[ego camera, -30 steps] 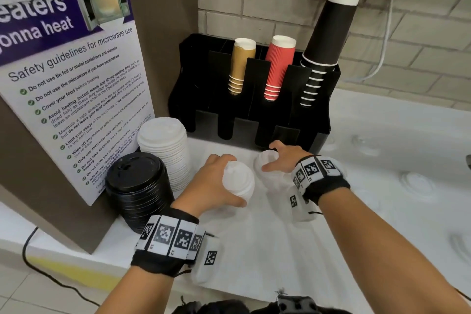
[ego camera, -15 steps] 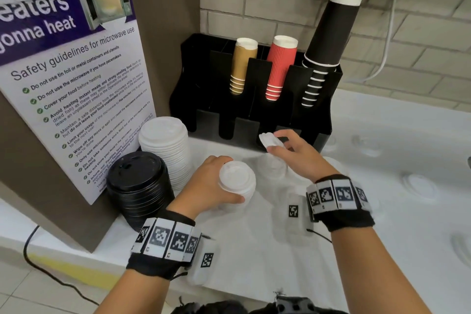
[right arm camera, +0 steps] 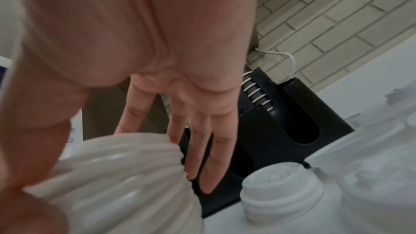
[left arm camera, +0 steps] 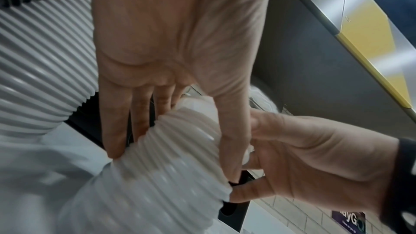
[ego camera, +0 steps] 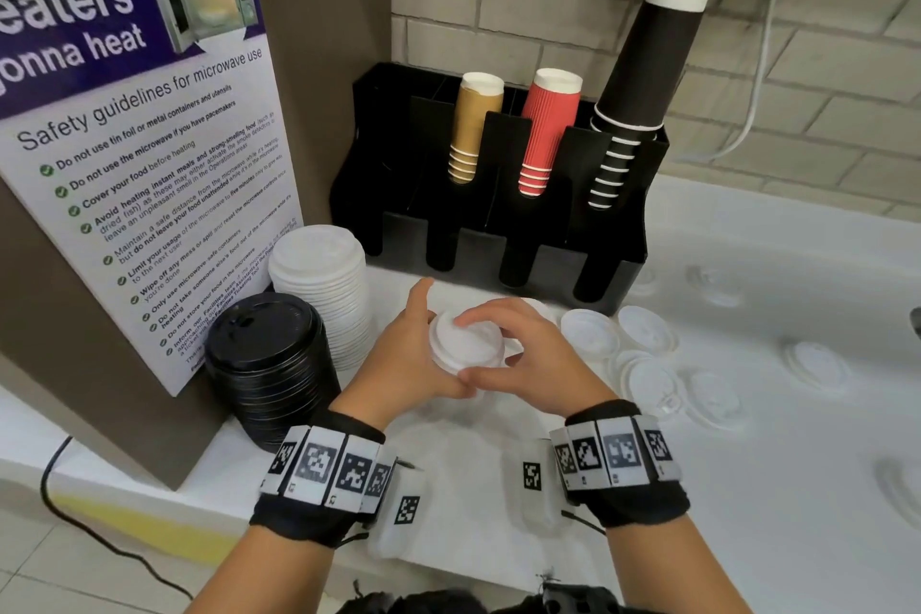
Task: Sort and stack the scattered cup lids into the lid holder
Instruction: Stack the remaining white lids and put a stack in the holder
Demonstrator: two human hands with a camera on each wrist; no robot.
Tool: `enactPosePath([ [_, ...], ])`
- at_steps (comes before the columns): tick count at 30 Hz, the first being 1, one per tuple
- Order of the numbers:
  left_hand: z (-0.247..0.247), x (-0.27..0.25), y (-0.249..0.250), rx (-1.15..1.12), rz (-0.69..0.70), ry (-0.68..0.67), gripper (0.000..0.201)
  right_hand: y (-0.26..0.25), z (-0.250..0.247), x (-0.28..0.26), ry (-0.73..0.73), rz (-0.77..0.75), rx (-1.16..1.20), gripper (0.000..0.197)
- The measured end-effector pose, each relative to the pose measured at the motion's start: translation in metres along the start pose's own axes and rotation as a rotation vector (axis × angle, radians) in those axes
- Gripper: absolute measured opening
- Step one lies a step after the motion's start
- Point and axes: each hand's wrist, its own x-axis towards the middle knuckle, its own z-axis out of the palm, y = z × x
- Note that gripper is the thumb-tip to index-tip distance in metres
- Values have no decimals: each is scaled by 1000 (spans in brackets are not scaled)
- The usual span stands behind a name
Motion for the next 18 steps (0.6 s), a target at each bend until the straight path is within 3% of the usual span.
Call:
enactPosePath([
  [5,0,-1,1,5,13,-9,125,1,-3,2,-70,35,-50,40],
  [10,-1,-1,5,94,52,-3,83,5,-5,2,-145,32,-52,36],
  [12,-2,-1,6,93,47,1,79,6,-11,7,-74,10,21,27],
  [14,-2,-1,6,92,31,11,81,13,-24,20,81,97,-35,19],
  [16,-2,-1,6,94,26,14,81,23,-40,37,92,272,-293,35],
  [18,-1,-1,7,96,20,10,81,33,-49,52,-65,433,-514,60],
])
